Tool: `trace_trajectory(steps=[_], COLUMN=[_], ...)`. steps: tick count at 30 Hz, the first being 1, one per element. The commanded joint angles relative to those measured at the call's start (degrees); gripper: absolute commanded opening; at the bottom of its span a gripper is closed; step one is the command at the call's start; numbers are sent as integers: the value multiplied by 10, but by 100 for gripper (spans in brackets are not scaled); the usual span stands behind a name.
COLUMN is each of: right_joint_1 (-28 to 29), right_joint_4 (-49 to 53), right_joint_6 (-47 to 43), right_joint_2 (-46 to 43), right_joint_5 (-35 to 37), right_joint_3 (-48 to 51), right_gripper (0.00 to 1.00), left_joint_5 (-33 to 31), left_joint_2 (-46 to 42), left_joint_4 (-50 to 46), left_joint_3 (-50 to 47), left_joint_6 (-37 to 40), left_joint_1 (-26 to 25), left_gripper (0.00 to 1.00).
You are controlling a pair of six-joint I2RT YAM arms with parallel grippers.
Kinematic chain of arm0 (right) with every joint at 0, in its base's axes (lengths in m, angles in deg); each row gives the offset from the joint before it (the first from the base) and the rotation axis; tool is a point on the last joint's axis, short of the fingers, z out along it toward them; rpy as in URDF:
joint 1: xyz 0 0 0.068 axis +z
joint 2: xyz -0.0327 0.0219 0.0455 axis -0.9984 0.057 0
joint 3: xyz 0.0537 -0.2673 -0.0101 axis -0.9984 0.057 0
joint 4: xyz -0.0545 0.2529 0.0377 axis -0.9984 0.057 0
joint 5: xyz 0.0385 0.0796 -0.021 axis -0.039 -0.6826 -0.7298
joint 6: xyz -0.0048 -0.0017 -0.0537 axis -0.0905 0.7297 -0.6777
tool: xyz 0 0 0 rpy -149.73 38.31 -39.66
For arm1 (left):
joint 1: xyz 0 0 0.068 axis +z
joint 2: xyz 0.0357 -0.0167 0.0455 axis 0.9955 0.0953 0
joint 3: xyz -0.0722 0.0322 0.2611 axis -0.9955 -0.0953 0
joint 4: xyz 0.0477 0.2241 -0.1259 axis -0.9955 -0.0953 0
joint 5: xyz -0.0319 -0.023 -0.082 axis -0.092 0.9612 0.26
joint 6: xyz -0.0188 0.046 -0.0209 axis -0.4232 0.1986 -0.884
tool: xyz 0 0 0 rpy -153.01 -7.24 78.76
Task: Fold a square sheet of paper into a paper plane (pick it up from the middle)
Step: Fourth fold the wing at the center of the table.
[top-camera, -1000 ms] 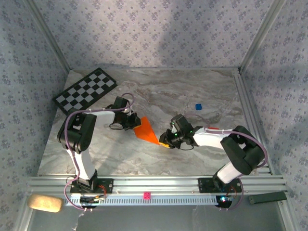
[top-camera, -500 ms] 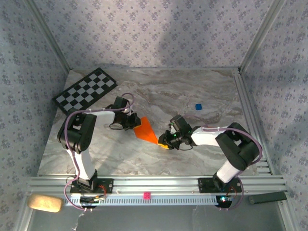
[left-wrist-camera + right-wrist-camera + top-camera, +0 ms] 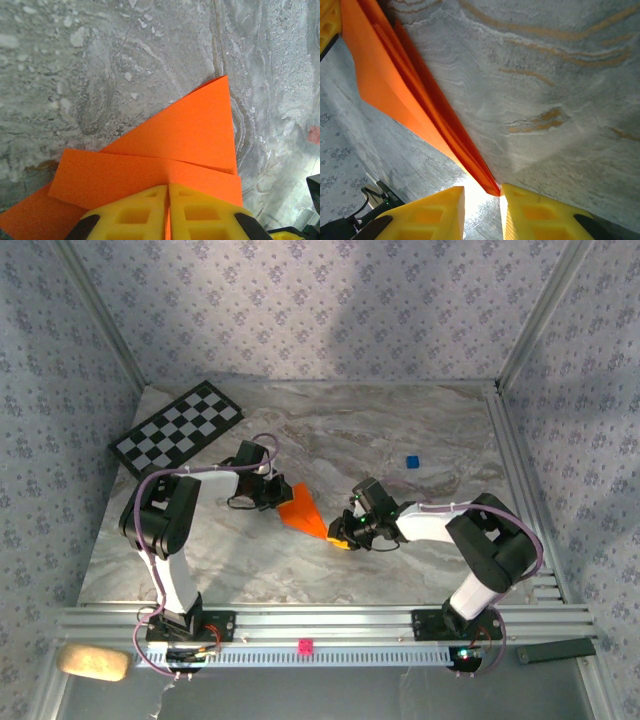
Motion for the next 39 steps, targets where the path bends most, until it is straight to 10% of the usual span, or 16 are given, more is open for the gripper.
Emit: trace_trajectory(steps=[1, 39], right_joint_1=[7, 11], right_joint_4=[-32, 32], right_joint_6=[5, 20], right_joint_2=[17, -16], right_joint_5=[0, 33], right_joint_3=[-15, -12], right_gripper=[26, 30], left_joint_5=[-32, -30], left_joint_2=[9, 4], left_joint_4=[-44, -47], left_joint_3=[-15, -14], left_joint_6=[3, 4], left_joint_1=[7, 13], left_gripper=[10, 10])
